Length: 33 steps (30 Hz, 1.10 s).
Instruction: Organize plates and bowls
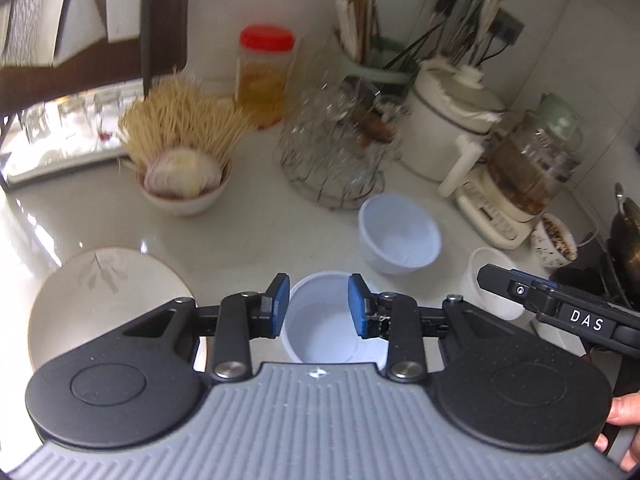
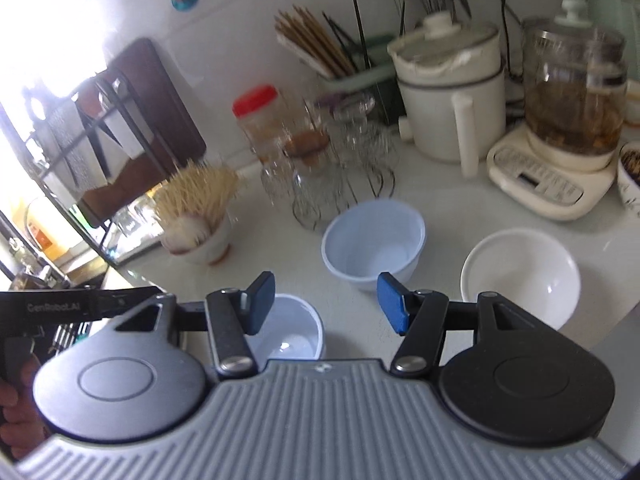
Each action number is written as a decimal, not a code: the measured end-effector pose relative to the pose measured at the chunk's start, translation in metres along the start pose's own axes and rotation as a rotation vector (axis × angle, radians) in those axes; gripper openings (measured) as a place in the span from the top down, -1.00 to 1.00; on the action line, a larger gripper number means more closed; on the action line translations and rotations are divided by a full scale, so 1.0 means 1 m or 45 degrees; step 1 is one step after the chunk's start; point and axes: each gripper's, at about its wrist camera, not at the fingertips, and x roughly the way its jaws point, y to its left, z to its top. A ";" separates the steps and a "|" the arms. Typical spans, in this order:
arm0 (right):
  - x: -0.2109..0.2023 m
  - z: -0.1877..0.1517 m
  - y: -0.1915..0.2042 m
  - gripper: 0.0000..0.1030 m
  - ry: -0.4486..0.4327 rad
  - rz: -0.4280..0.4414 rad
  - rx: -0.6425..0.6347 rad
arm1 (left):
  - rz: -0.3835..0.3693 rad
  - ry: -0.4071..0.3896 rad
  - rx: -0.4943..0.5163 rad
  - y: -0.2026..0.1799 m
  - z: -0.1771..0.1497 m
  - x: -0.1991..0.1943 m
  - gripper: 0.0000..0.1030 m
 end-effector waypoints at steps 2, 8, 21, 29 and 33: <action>-0.009 0.001 0.003 -0.17 -0.023 -0.009 0.000 | -0.023 -0.031 0.016 -0.005 0.000 -0.010 0.28; -0.035 -0.001 0.015 -0.17 -0.091 -0.022 -0.031 | -0.087 -0.078 0.090 -0.020 -0.002 -0.028 0.28; -0.044 -0.006 0.009 -0.17 -0.101 -0.074 0.051 | -0.135 -0.032 0.103 -0.024 -0.012 -0.024 0.23; -0.018 0.006 -0.015 -0.17 -0.068 -0.089 0.129 | -0.109 0.000 0.063 -0.020 0.011 0.014 0.23; 0.006 0.018 -0.030 -0.17 -0.022 -0.104 0.155 | -0.114 0.046 -0.003 -0.017 0.026 0.040 0.23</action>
